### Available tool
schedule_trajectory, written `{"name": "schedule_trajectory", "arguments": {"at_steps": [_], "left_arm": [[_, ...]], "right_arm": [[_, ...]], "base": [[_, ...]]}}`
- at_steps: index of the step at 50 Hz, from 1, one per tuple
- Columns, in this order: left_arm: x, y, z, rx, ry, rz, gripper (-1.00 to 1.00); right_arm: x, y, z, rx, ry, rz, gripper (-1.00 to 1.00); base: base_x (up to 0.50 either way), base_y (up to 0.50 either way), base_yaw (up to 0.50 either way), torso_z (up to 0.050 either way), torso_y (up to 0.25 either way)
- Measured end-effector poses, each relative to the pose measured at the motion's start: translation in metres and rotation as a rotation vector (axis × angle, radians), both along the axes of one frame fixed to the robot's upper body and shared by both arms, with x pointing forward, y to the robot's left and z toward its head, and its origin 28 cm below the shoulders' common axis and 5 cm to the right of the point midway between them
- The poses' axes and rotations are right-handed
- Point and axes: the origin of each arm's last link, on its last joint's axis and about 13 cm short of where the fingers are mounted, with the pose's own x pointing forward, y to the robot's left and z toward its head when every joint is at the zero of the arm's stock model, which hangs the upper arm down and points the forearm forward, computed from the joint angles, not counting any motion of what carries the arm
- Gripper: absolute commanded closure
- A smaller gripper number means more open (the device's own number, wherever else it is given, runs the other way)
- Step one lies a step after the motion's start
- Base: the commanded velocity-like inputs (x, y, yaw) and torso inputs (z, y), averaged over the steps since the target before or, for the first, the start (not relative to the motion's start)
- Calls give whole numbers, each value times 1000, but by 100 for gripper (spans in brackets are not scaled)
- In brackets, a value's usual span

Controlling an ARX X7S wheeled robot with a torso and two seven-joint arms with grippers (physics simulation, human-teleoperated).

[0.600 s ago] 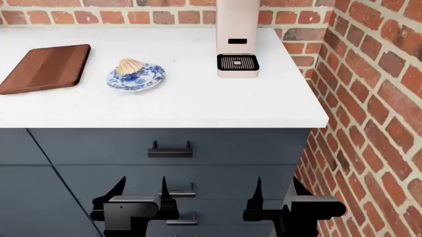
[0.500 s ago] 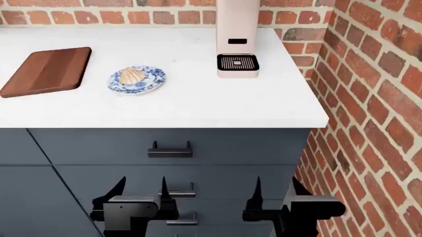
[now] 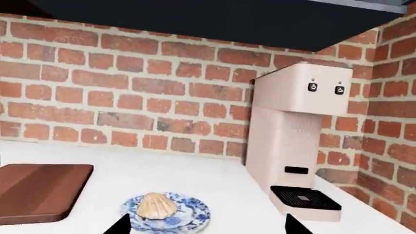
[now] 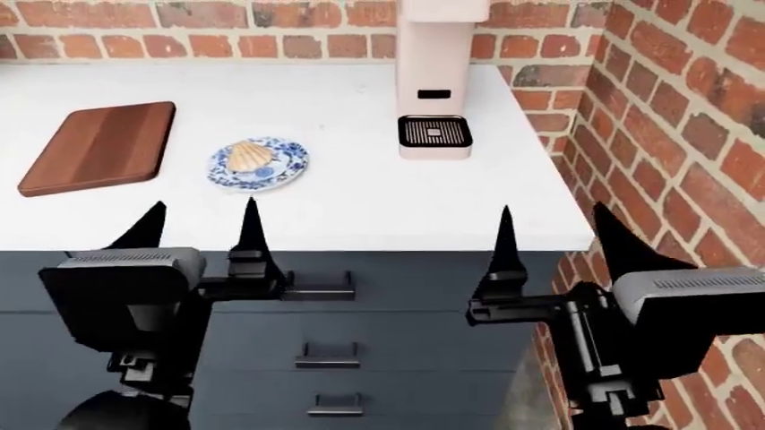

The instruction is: Pick the scallop from the plate and place it on the cutting board. Then pick the condiment bottle from the cabinet and place it next to the cutting board.

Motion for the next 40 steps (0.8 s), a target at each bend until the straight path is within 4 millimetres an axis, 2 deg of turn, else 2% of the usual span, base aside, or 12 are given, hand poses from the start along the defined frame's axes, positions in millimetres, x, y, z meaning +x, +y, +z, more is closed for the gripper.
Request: {"name": "schedule_trajectory", "arguments": {"at_steps": [6,13,32,40], "left_arm": [[-11,1,22,40,-38,-21,-100],[-19,1,34,86,-65,-18,-100],[-28,-1,45,133,-113,6,-100],[-30,-2,45,134,-89,-25,-100]], "right_arm": [[-12,1,18,-5,-69,18,-100],[-22,5,26,-24,-89,46,-100],[-31,10,30,-71,-86,67,-100],[-33,11,30,-77,-92,78,-100]], "base": [[225,500,0,0,0],[304,468,0,0,0],[377,408,0,0,0],[499,72,0,0,0]]}}
